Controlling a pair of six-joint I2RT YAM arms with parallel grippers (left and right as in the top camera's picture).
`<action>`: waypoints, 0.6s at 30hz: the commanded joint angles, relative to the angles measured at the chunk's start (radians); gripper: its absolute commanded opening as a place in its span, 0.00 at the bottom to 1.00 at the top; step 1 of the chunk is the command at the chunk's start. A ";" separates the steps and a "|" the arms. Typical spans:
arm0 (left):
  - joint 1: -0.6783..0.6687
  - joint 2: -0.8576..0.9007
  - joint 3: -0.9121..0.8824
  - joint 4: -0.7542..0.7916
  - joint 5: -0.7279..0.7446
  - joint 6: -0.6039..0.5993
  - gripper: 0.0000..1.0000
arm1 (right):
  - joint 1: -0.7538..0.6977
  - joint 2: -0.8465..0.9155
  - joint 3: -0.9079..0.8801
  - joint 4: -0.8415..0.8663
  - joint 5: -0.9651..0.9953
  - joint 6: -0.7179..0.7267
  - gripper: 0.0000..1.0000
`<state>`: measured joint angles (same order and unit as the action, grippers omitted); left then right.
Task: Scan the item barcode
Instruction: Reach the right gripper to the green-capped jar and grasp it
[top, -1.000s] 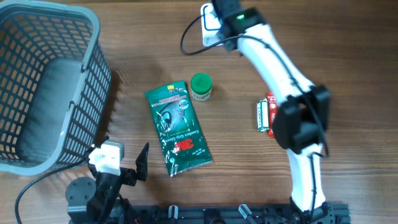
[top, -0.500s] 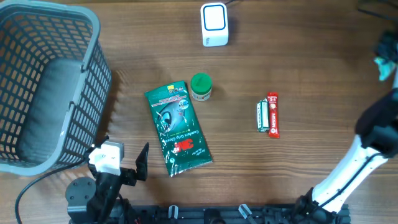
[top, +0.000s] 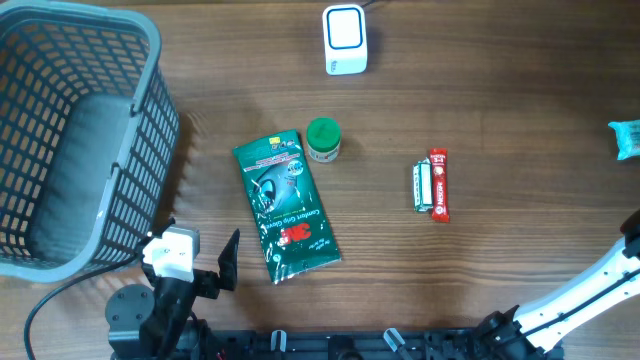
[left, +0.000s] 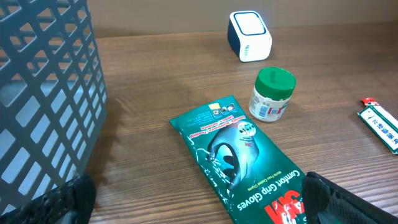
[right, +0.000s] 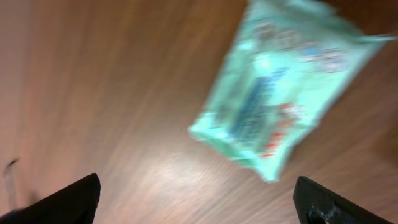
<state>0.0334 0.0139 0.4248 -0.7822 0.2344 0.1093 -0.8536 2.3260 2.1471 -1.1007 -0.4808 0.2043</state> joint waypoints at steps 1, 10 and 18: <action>-0.005 -0.006 -0.007 0.002 0.012 -0.013 1.00 | 0.068 -0.141 -0.002 -0.026 -0.092 0.007 0.99; -0.005 -0.006 -0.007 0.002 0.012 -0.013 1.00 | 0.285 -0.502 -0.002 -0.187 0.031 -0.019 0.93; -0.005 -0.006 -0.007 0.002 0.012 -0.013 1.00 | 0.678 -0.745 -0.004 -0.509 0.265 -0.018 1.00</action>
<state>0.0334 0.0139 0.4248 -0.7826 0.2344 0.1093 -0.2977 1.6112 2.1471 -1.5490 -0.3473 0.1921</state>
